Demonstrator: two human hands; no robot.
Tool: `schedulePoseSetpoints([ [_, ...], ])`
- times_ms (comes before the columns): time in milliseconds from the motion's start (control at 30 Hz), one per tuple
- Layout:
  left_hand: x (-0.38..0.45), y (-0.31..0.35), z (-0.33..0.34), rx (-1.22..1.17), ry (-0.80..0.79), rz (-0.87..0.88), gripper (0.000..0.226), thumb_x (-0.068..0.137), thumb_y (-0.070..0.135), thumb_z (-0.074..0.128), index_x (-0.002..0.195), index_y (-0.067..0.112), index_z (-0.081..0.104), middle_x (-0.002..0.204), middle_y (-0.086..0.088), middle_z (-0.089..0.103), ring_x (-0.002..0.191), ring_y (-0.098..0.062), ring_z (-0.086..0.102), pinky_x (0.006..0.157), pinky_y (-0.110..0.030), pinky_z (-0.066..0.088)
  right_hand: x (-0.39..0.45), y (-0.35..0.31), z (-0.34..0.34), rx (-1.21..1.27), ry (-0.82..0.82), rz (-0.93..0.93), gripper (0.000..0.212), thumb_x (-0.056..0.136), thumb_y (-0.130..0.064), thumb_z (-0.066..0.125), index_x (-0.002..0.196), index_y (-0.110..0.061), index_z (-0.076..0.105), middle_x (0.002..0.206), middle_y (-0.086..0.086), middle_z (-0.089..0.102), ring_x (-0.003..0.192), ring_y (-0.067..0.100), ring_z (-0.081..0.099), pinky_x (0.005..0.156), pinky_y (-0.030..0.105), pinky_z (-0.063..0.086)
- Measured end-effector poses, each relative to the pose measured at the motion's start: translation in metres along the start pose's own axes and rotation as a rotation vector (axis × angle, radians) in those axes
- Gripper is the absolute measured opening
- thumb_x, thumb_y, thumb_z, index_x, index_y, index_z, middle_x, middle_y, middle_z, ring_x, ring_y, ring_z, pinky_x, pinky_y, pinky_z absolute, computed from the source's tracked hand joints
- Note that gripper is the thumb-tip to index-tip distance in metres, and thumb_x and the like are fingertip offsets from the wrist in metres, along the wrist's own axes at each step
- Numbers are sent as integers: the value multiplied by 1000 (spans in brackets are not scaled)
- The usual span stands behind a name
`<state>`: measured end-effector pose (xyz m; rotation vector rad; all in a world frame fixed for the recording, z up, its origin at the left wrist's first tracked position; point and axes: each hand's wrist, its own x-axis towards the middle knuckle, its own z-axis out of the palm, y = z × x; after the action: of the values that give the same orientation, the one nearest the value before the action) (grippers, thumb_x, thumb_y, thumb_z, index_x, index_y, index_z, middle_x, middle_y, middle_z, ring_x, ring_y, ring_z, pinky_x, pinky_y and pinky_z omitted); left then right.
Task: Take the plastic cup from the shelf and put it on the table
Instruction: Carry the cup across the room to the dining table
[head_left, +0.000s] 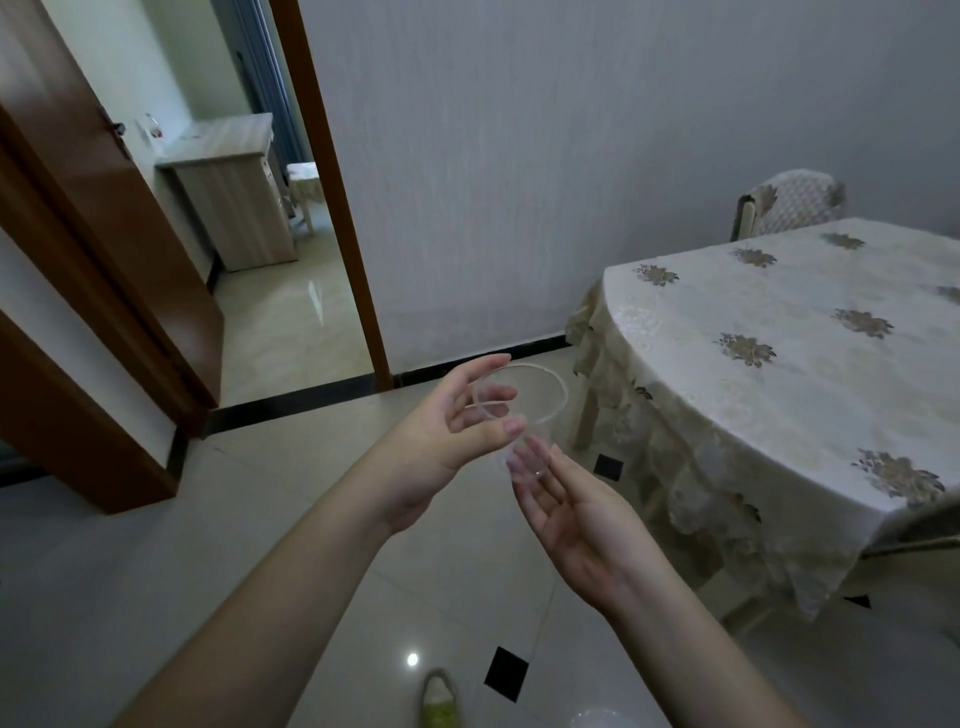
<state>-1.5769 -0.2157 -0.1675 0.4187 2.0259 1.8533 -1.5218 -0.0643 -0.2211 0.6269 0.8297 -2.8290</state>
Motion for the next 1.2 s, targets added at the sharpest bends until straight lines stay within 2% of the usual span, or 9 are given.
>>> schedulePoseSetpoints([
  [100, 40, -9, -26, -36, 25, -10, 71, 62, 45, 82, 126, 45, 51, 127, 7, 62, 117, -8, 58, 105, -41, 43, 49, -6, 14, -20, -4, 5, 24, 92, -13, 58, 110, 0, 66, 101, 15, 76, 90, 22, 73, 71, 27, 60],
  [233, 94, -16, -70, -60, 18, -11, 62, 68, 38, 81, 123, 41, 54, 124, 11, 64, 115, -3, 58, 106, -41, 43, 116, -9, 43, -57, 14, 9, 26, 93, -14, 57, 113, 0, 66, 104, 15, 75, 94, 23, 72, 71, 27, 59],
  [333, 131, -10, -107, -79, 32, -11, 72, 64, 42, 83, 129, 36, 52, 125, 9, 64, 116, -6, 59, 104, -38, 43, 160, -12, 70, -70, -13, 8, 27, 92, -14, 59, 113, 2, 65, 103, 15, 75, 96, 24, 72, 71, 28, 59],
  [467, 180, -4, -152, -42, -5, 1, 68, 69, 41, 82, 128, 48, 49, 126, 14, 62, 112, 0, 59, 94, -29, 46, 215, -19, 105, -76, -38, -12, 25, 92, -14, 59, 110, 1, 68, 104, 16, 75, 95, 25, 72, 69, 28, 58],
  [567, 216, -3, -171, -46, 1, -11, 71, 68, 43, 81, 130, 46, 49, 127, 13, 61, 118, -7, 57, 101, -34, 44, 250, -27, 119, -84, -37, -23, 24, 93, -14, 57, 108, 1, 68, 102, 15, 75, 92, 24, 73, 70, 28, 59],
  [733, 280, -8, -182, -34, -25, -32, 71, 70, 42, 81, 132, 43, 47, 128, 11, 60, 118, -7, 56, 96, -29, 45, 306, -49, 128, -107, -1, -56, 28, 95, -15, 53, 115, 1, 65, 106, 15, 71, 91, 21, 71, 80, 28, 59],
  [900, 364, -15, -183, -25, -65, -49, 70, 70, 45, 81, 132, 44, 47, 126, 14, 60, 113, -2, 58, 89, -22, 46, 372, -87, 124, -84, 27, -51, 28, 96, -12, 52, 117, 2, 64, 107, 15, 70, 95, 22, 69, 83, 28, 57],
  [1067, 456, -10, -166, -17, -109, -46, 64, 79, 34, 77, 134, 42, 45, 125, 18, 59, 114, 0, 55, 82, -18, 47, 437, -146, 119, -78, 68, -82, 30, 98, -11, 49, 122, 4, 59, 112, 16, 66, 102, 23, 64, 87, 29, 53],
  [1200, 518, 3, -157, -22, -130, -19, 61, 77, 30, 77, 130, 40, 49, 125, 14, 60, 111, 3, 58, 78, -14, 51, 482, -192, 122, -65, 44, -90, 31, 97, -11, 50, 123, 3, 59, 116, 14, 67, 101, 21, 66, 87, 28, 53],
])
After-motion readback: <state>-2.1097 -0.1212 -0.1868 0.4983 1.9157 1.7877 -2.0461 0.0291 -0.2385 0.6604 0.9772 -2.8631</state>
